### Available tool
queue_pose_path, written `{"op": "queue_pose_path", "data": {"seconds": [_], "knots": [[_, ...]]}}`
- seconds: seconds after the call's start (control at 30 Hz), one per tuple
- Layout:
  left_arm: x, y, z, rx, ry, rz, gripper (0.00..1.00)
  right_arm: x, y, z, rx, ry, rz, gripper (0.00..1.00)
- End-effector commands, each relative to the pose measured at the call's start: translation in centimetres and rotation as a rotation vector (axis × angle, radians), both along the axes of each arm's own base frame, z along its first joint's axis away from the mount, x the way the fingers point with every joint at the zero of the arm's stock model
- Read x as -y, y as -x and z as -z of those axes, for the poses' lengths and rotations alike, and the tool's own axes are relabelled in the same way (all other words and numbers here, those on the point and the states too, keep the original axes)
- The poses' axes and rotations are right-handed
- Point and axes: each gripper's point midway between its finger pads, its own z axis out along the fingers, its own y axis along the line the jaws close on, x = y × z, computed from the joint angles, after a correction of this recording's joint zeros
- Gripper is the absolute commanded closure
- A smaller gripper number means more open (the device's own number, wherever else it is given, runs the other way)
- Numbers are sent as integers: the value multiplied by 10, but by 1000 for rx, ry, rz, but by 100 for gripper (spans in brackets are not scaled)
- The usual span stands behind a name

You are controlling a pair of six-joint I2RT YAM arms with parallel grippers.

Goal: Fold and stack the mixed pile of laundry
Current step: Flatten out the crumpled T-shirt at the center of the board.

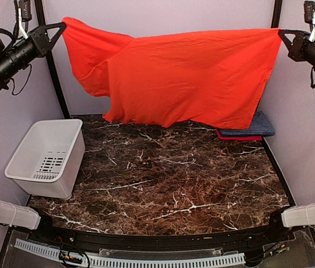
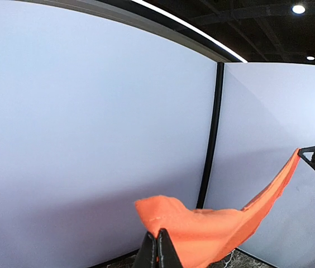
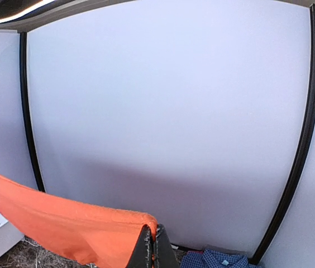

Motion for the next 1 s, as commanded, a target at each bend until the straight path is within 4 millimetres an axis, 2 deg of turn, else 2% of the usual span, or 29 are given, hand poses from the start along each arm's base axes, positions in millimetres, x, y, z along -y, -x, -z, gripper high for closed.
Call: {"op": "queue_pose_path", "data": {"seconds": [0.0,0.23,0.5,0.7,0.83,0.97], "knots": [[2,9,-4,11,-4,30,100,1,-4,8,-42,15,13,100],[2,2,-6,-20,-19,13,100,2,-10,3,-41,16,29,100],[2,-31,3,-67,-53,-58,100,-5,-37,12,-67,43,21,100],[2,-45,3,-90,-50,-87,100,-6,-41,1,-51,48,22,100],[0,-42,-3,-97,-38,-87,100,-8,-36,-7,-41,44,4,100],[5,-17,-11,-74,-38,-9,100,-9,-15,-9,-32,39,-18,100]]}}
